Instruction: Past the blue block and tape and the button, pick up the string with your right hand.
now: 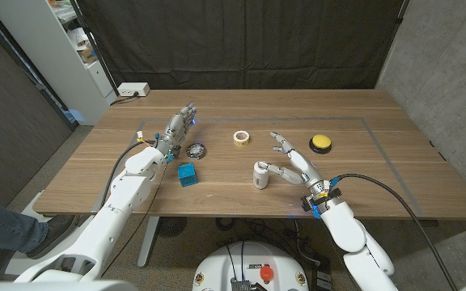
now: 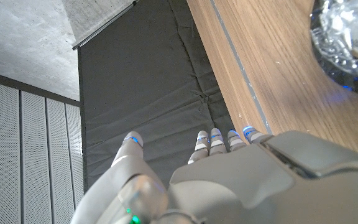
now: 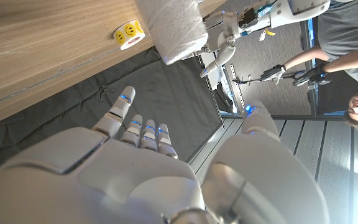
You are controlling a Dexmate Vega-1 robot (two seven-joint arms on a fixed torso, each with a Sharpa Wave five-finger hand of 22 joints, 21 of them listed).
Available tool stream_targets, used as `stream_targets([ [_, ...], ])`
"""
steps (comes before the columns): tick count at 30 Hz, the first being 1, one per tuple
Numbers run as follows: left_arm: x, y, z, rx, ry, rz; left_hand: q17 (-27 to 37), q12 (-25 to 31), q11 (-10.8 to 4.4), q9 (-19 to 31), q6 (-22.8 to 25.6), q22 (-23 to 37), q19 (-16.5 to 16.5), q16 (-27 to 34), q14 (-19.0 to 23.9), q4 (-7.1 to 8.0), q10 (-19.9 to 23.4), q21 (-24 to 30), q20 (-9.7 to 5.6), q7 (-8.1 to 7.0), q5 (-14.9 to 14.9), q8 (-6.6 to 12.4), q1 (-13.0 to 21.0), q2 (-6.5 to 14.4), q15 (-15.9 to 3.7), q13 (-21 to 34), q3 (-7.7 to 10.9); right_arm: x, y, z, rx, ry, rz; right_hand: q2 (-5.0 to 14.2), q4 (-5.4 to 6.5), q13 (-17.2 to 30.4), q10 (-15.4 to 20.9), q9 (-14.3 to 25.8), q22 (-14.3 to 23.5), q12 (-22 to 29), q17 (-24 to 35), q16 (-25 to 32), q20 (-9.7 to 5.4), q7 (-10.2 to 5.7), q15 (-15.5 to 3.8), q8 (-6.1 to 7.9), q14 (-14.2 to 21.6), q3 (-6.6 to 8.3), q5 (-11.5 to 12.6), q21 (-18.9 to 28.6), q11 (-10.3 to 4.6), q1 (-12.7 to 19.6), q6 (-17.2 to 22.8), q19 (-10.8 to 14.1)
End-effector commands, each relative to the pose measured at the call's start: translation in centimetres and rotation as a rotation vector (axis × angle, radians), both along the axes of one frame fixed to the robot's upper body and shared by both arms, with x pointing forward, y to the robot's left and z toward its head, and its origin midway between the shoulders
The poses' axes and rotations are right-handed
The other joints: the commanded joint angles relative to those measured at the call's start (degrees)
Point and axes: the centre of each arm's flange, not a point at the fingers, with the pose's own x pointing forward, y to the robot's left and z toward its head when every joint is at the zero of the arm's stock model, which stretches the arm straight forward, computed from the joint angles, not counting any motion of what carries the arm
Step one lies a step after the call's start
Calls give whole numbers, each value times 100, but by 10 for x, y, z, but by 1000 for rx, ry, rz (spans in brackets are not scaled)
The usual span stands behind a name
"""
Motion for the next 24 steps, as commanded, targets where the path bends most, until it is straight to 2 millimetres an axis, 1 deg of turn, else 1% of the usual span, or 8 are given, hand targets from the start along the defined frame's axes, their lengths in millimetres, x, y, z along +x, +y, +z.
stream_targets([
  [1, -5, 6, 4, 3, -8, 14, 16, 29, 8, 20, 41, 5, -215, 31, -92, -45, -59, 35, 33, 7, -18, -3, 42, 8, 20, 16, 6, -1, 7, -8, -20, -18, -26, 13, 5, 30, -45, 20, 30, -34, 20, -20, 22, 14, 35, -18, -46, -33, 40, -25, 9, 30, -84, -41],
  [9, -6, 2, 7, 13, -9, 11, 16, 34, 21, 20, 34, 5, -218, 31, -92, -51, -52, 36, 38, 2, -19, -6, 43, 10, 22, 12, 1, -2, 10, -17, -4, -13, -15, 16, 1, 31, -102, 21, 30, -40, 23, -23, 57, -3, 58, -33, -87, -72, 70, -72, 8, 32, -131, -45],
  [14, -6, 0, 8, 21, -8, 9, 16, 32, 16, 20, 32, 5, -215, 32, -92, -54, -58, 38, 41, -1, -19, -7, 43, 12, 21, 10, -1, 2, 11, -20, 5, 4, -8, 21, -3, 31, -147, 22, 30, -43, 25, -8, 95, 9, 79, -40, -75, -100, 94, -81, 11, 37, -159, 19],
  [24, -10, 1, 8, 27, -5, 14, 16, 35, 20, 20, 37, 6, -218, 31, -96, -58, -54, 38, 44, -5, -20, -6, 43, 14, 22, 6, -5, 6, 16, -29, 19, -11, -13, 28, -9, 33, -157, 23, 30, -31, 26, 2, 140, -8, 98, -39, -71, -130, 122, -115, 20, 50, -175, 41],
])
